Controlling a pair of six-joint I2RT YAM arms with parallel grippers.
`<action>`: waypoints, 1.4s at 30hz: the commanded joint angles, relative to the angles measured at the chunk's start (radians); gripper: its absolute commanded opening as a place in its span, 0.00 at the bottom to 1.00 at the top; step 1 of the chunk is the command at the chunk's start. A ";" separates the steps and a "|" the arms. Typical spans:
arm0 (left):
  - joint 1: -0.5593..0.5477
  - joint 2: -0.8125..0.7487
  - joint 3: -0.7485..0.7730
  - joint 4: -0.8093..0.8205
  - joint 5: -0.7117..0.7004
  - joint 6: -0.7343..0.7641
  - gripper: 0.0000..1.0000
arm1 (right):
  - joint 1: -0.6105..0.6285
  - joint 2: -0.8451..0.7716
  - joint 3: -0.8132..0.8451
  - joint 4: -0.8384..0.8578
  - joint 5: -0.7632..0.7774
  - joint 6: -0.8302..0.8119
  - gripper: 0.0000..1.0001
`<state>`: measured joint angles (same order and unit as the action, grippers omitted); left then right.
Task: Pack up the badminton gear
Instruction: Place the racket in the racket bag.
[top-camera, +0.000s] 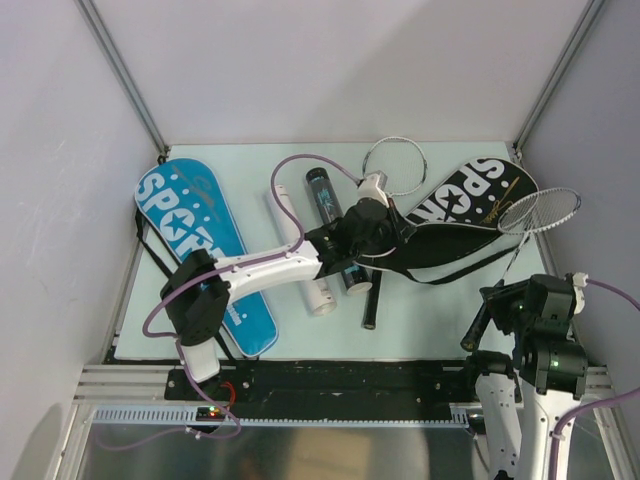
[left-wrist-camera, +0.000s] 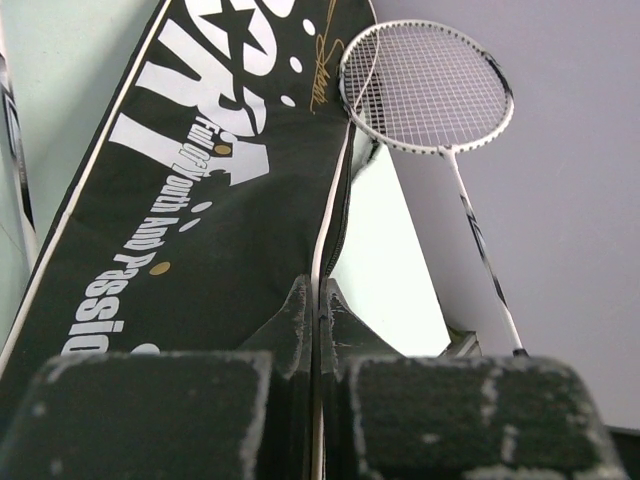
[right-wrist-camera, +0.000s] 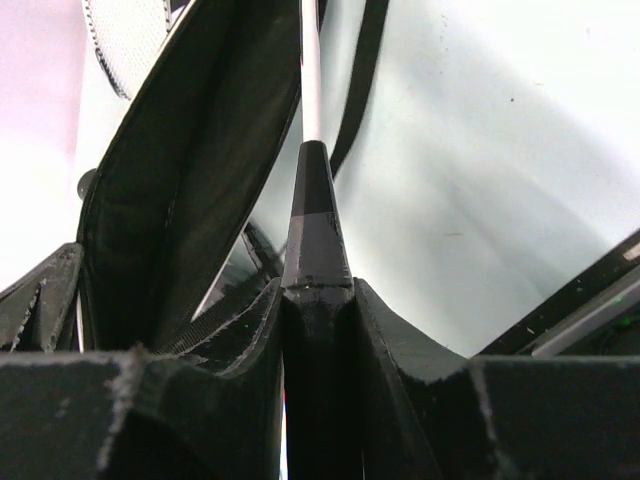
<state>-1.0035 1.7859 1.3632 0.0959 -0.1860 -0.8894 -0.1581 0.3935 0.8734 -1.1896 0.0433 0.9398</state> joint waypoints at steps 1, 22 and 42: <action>-0.028 -0.009 0.011 0.080 -0.008 0.038 0.00 | -0.013 0.025 -0.031 0.123 0.029 -0.017 0.00; 0.024 0.096 0.152 -0.006 -0.127 0.058 0.00 | -0.021 0.092 0.302 -0.193 0.098 -0.104 0.00; 0.062 0.072 0.206 -0.021 -0.101 0.051 0.00 | -0.018 0.078 0.244 -0.272 0.060 -0.017 0.00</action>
<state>-0.9447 1.8992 1.5131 0.0406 -0.2592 -0.8543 -0.1719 0.4717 1.1408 -1.3804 0.0612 0.8703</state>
